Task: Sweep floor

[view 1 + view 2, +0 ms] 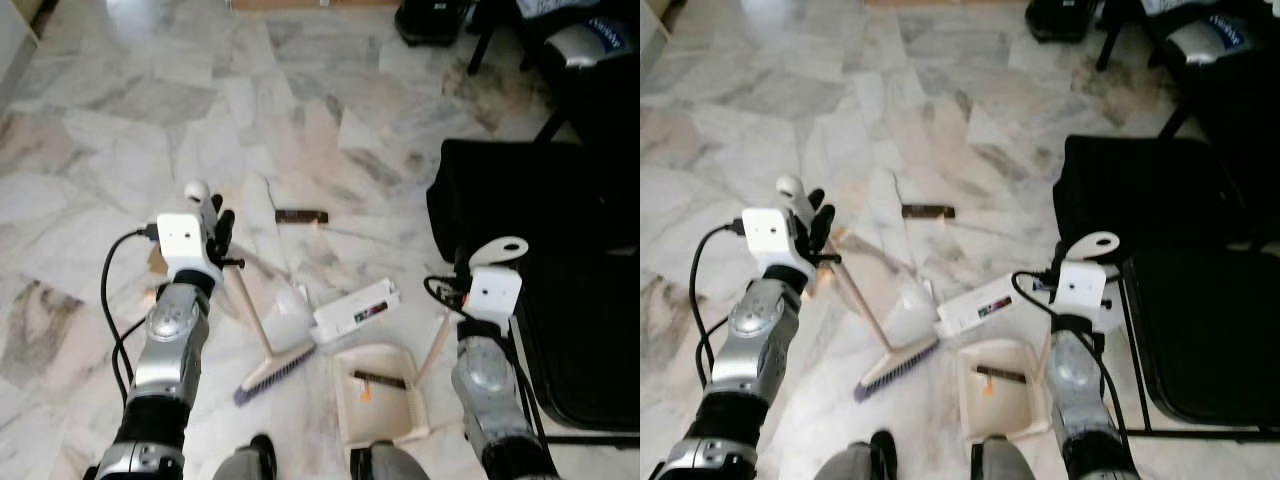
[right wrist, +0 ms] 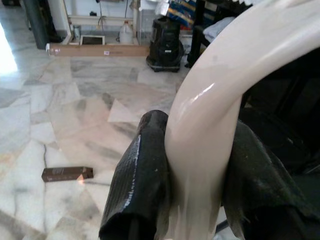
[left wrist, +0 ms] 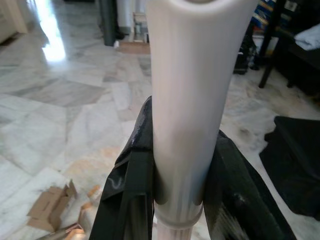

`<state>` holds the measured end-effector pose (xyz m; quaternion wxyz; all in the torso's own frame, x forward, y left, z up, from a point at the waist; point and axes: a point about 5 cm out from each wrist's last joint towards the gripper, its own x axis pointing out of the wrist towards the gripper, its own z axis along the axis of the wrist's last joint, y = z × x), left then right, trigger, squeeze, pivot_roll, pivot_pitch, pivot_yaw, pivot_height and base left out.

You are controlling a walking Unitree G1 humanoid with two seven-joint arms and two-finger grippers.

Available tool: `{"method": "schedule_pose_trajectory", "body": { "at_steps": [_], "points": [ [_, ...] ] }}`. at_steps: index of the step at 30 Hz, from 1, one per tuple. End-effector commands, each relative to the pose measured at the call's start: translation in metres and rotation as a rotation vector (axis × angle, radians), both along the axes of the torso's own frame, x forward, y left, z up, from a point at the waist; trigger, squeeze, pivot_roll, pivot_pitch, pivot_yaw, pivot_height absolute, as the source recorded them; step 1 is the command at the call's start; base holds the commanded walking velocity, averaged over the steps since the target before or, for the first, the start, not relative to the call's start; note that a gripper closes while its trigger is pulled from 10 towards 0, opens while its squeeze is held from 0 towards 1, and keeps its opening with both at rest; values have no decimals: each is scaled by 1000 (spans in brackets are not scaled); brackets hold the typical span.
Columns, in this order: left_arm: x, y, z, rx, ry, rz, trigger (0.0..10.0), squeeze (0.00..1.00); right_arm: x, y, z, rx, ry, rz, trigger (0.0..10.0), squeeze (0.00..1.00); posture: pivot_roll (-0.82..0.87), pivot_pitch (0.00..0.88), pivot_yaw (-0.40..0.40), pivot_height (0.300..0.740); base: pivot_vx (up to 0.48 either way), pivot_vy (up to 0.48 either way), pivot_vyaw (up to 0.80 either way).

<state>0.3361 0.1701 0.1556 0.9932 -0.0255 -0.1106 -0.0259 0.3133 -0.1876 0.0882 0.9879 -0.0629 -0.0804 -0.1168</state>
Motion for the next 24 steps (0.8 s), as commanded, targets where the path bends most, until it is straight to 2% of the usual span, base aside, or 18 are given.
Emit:
{"method": "schedule_pose_trajectory", "body": {
  "at_steps": [1, 10, 17, 24],
  "points": [
    [0, -1, -2, 11, -18, 34, 10000, 0, 0, -10, 3, 25, -21, -33, 10000, 0, -21, 56, -19, 740, 0, 0, 0],
    [5, 4, -7, 1, -25, 141, 10000, 0, 2, -13, 16, 117, -85, -40, 10000, 0, -47, 0, -18, 740, 0, 0, 0],
    [8, 3, -6, 4, -37, 159, 10000, 0, 5, -13, 25, 128, -124, -27, 10000, 0, -69, 0, 5, 740, 0, 0, 0],
    [13, -1, -4, 4, -51, 171, 10000, 0, 6, -19, 27, 186, -136, -64, 10000, 0, -81, 0, 17, 740, 0, 0, 0]
  ]
}}
